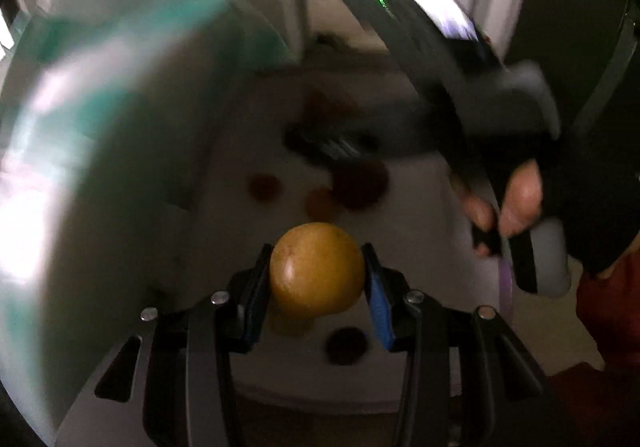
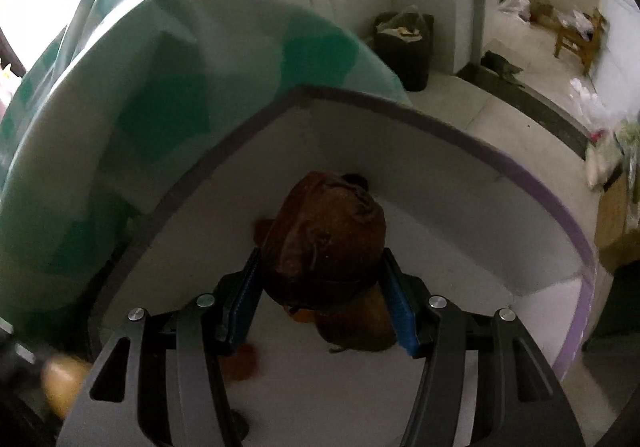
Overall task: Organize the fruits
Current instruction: 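Carry the dark red fruit and yellow fruit in both tools over the white bin, then open both tools to drop the dark red and yellow fruits into the bin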
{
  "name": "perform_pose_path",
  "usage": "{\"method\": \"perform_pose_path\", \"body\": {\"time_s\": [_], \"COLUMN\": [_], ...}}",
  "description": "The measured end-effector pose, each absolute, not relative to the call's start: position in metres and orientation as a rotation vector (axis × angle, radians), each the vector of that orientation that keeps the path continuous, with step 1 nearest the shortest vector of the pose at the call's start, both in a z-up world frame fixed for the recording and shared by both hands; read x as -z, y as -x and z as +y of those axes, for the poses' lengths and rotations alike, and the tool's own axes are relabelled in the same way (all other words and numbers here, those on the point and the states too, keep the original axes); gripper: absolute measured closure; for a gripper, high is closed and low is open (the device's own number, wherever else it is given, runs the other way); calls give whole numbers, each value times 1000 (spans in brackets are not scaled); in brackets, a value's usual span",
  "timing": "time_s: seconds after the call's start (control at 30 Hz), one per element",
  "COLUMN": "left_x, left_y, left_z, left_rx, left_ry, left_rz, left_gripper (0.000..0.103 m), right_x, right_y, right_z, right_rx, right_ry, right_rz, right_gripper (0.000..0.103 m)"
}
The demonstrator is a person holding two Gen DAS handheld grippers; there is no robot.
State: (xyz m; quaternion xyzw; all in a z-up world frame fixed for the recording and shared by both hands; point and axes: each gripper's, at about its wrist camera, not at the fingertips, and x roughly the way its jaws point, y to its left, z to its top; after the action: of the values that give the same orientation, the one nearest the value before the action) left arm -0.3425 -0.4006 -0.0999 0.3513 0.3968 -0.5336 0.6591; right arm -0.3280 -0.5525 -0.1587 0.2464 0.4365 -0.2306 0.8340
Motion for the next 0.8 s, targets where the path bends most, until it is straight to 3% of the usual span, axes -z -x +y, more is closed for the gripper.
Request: {"method": "perform_pose_path", "body": {"time_s": [0.2, 0.6, 0.63, 0.77, 0.8], "left_x": [160, 181, 181, 171, 167], "left_y": [337, 333, 334, 334, 334], "left_z": [-421, -426, -426, -418, -416], "left_rx": [1216, 1202, 1203, 1239, 1250], "left_ry": [-800, -768, -769, -723, -713], "left_rz": [1117, 1156, 1155, 1114, 1101], "left_gripper": [60, 59, 57, 28, 26], "right_x": [176, 197, 197, 206, 208], "right_y": [293, 274, 274, 276, 276], "right_z": [-551, -538, -539, -549, -550], "right_rx": [436, 432, 429, 423, 426], "right_ry": [-466, -425, -435, -496, -511], "right_rz": [1019, 1097, 1100, 1118, 1124], "right_gripper": [47, 47, 46, 45, 44]}}
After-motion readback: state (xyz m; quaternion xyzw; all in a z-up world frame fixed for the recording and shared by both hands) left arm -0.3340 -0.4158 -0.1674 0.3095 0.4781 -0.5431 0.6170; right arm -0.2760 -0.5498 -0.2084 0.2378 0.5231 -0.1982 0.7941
